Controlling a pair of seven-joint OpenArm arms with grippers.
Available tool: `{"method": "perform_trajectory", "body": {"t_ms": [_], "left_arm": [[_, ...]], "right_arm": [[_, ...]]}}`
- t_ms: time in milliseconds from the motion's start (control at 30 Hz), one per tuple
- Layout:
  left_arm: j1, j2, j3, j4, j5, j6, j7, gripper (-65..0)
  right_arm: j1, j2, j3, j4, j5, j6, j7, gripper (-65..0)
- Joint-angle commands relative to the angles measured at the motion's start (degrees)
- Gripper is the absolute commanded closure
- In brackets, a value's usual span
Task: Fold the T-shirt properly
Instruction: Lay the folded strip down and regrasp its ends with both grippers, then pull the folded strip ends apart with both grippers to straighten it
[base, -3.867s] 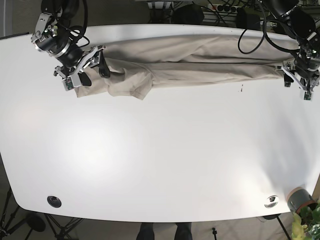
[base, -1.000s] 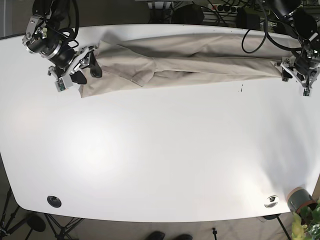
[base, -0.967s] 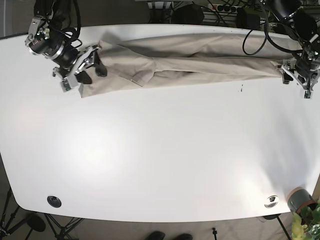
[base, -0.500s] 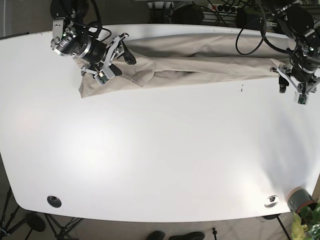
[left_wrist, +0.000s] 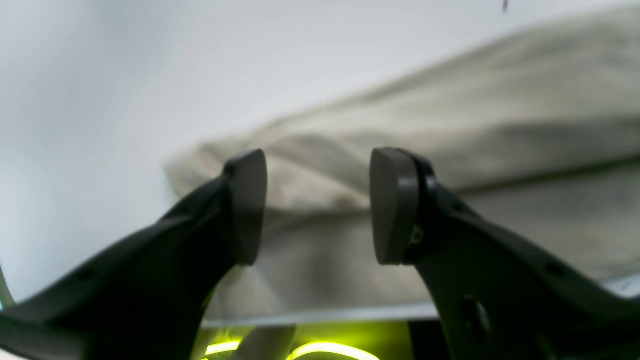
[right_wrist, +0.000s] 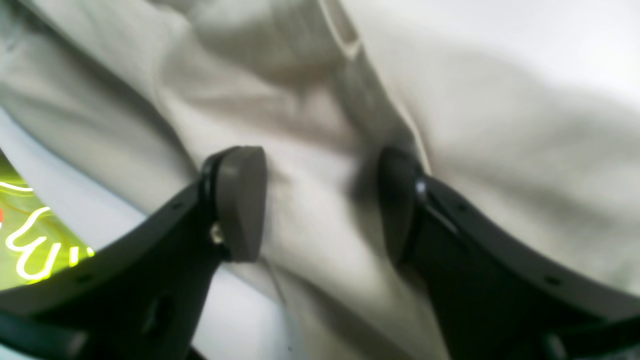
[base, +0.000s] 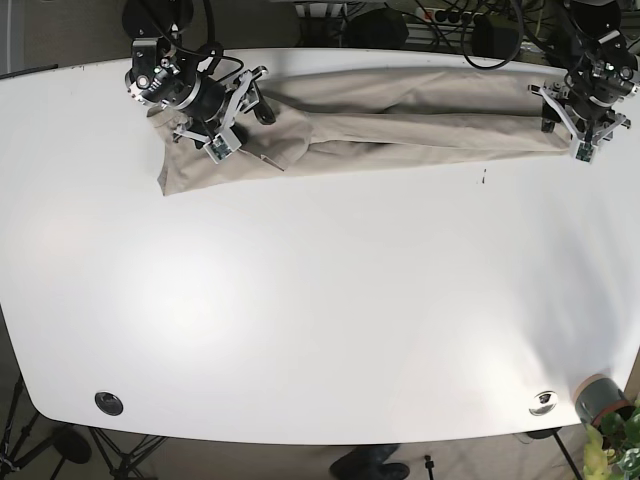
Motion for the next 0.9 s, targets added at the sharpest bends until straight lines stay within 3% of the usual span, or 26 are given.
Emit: {"method": "perform_trajectory", "body": {"t_ms": [0, 267, 533, 867], "left_arm": [[-0.57, -3.55, -0.47, -4.01, -0.27, 0.32, -1.51, -31.2], [-5.49, -6.98, 1.73, -13.15, -0.36, 0.32, -1.6, -31.1], [-15.42, -7.24, 8.67, -19.39, -0.36, 0.32, -1.69, -31.1], [-26.24, -4.61, 14.12, -25.98, -0.36, 0.32, -1.69, -31.1]], "right_arm": [[1.28, 0.48, 0.26, -2.61, 0.65, 0.3, 2.3, -34.2], [4.09, 2.24, 0.53, -8.85, 0.82, 0.17, 6.08, -34.2], [11.04, 2.5, 7.74, -15.45, 0.56, 0.3, 6.08, -34.2], [22.2, 7.51, 9.58, -27.05, 0.56, 0.3, 7.49, -34.2]]}}
